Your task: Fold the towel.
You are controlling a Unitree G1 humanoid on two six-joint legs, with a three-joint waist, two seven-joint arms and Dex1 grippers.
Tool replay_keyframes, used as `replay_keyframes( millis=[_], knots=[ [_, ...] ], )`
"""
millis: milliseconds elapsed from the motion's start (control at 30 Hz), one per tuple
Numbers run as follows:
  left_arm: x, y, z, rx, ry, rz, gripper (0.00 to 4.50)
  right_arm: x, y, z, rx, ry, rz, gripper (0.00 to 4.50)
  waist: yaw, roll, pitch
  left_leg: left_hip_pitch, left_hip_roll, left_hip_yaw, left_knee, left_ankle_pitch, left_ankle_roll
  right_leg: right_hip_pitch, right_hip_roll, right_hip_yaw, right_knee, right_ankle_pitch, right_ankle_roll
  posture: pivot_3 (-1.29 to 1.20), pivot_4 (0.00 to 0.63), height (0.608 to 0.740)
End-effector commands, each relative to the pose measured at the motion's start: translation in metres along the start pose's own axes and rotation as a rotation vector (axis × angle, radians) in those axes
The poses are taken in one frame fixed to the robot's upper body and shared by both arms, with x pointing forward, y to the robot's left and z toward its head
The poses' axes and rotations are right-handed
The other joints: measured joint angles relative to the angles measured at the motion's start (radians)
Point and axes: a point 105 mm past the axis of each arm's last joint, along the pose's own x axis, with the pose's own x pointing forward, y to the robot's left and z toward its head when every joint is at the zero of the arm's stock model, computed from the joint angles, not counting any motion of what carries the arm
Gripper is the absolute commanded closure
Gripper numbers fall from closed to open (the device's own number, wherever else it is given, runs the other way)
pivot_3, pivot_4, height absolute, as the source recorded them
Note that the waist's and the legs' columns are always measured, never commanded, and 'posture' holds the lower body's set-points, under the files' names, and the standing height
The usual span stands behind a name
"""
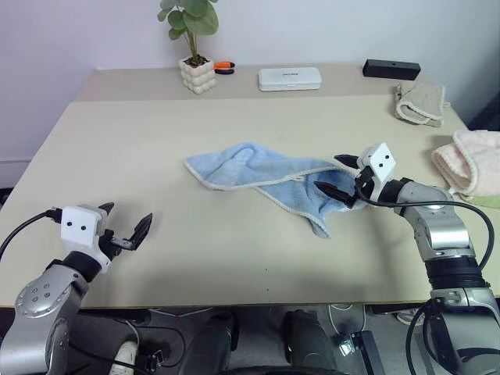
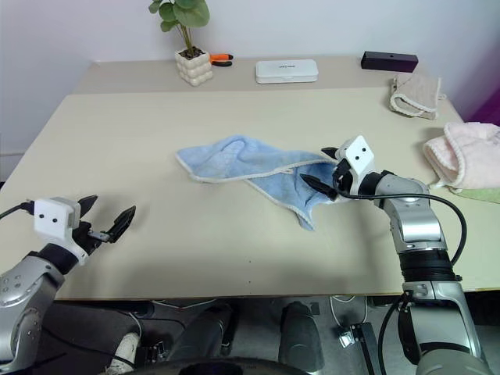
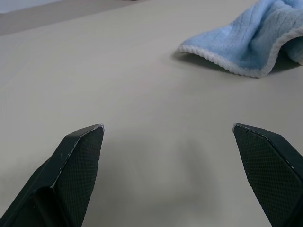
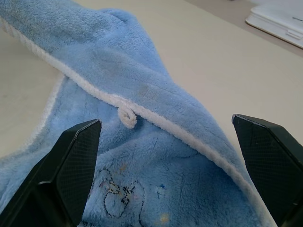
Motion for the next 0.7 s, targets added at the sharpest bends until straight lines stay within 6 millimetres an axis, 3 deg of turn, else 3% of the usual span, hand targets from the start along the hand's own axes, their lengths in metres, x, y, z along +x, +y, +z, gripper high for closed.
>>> replay_keyframes(
  millis=[33, 433, 500, 633, 700],
  knots=[
    [0.001, 0.002, 0.010, 0.040, -0.040, -0.002, 0.04, -0.003, -0.006, 0.011, -0.032, -0.035, -0.022, 0.00, 0.000, 0.000, 0.000, 0.000, 0.001, 0.001, 0.000, 0.000, 0.000, 0.000, 0.001, 0.001, 0.000, 0.000, 0.000, 0.00, 0.150, 0.740],
    [0.011, -0.005, 0.014, 0.057, -0.053, -0.048, 0.04, -0.007, -0.002, 0.008, -0.027, -0.035, -0.039, 0.00, 0.000, 0.000, 0.000, 0.000, 0.006, 0.010, -0.001, -0.001, 0.000, -0.006, 0.005, 0.010, 0.000, 0.002, -0.002, 0.00, 0.150, 0.740],
    [0.010, -0.015, 0.015, 0.067, -0.049, -0.107, 0.04, -0.003, -0.001, 0.004, -0.053, -0.007, -0.045, 0.00, -0.002, 0.000, 0.000, -0.001, 0.007, 0.011, -0.001, -0.001, 0.000, -0.007, 0.006, 0.011, 0.000, 0.002, -0.003, 0.00, 0.150, 0.740],
    [0.007, -0.063, 0.021, 0.200, -0.048, -0.355, 0.04, -0.001, -0.006, 0.006, -0.002, -0.007, -0.063, 0.00, -0.002, 0.000, 0.000, -0.001, 0.008, 0.014, -0.001, -0.001, 0.000, -0.008, 0.007, 0.014, 0.000, 0.003, -0.004, 0.00, 0.150, 0.740],
    [0.010, -0.071, 0.027, 0.250, -0.059, -0.390, 0.04, -0.002, -0.004, 0.004, -0.005, 0.000, -0.051, 0.00, 0.004, 0.000, 0.001, -0.001, 0.008, 0.014, -0.001, -0.001, 0.000, -0.009, 0.007, 0.015, 0.000, 0.003, -0.004, 0.00, 0.150, 0.740]
  ],
)
